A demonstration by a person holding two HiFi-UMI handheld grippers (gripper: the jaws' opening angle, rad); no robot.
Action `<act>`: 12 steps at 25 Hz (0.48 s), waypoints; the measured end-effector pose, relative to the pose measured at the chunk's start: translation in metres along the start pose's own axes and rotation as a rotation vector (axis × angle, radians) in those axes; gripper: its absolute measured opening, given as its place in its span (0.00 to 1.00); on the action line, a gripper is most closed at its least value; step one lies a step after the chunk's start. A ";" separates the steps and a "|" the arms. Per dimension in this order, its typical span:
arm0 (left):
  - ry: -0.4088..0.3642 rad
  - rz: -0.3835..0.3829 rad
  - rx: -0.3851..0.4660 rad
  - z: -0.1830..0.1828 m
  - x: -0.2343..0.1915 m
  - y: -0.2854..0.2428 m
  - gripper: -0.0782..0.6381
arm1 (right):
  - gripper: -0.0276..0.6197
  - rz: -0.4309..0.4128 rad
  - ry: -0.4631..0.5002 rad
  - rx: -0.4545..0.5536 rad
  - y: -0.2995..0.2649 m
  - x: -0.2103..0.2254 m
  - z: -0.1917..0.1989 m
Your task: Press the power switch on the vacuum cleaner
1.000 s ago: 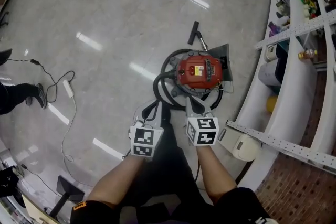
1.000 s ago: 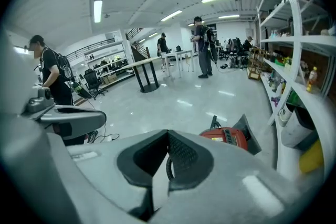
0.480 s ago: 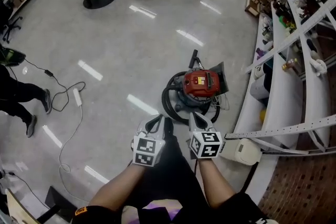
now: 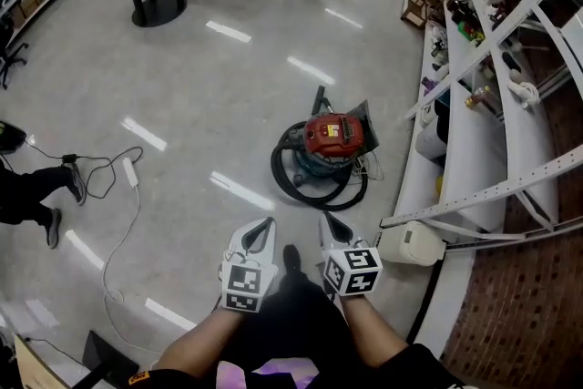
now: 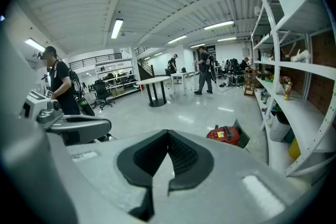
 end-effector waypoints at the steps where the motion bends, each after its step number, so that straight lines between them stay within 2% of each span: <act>1: 0.009 0.003 -0.001 0.001 0.005 0.005 0.13 | 0.03 -0.002 -0.003 0.001 0.006 -0.001 0.002; 6: 0.021 0.019 0.019 0.001 0.029 0.018 0.13 | 0.03 -0.029 -0.001 0.009 0.028 0.000 0.010; 12: 0.030 0.007 -0.008 0.026 0.067 0.030 0.13 | 0.03 -0.056 0.045 0.014 0.069 0.014 0.023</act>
Point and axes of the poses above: the fingertips, and each gripper's own axes: y backward along the fingers, x to its right, z out of its underside, the point moved 9 cm from there along y, backward along the fingers
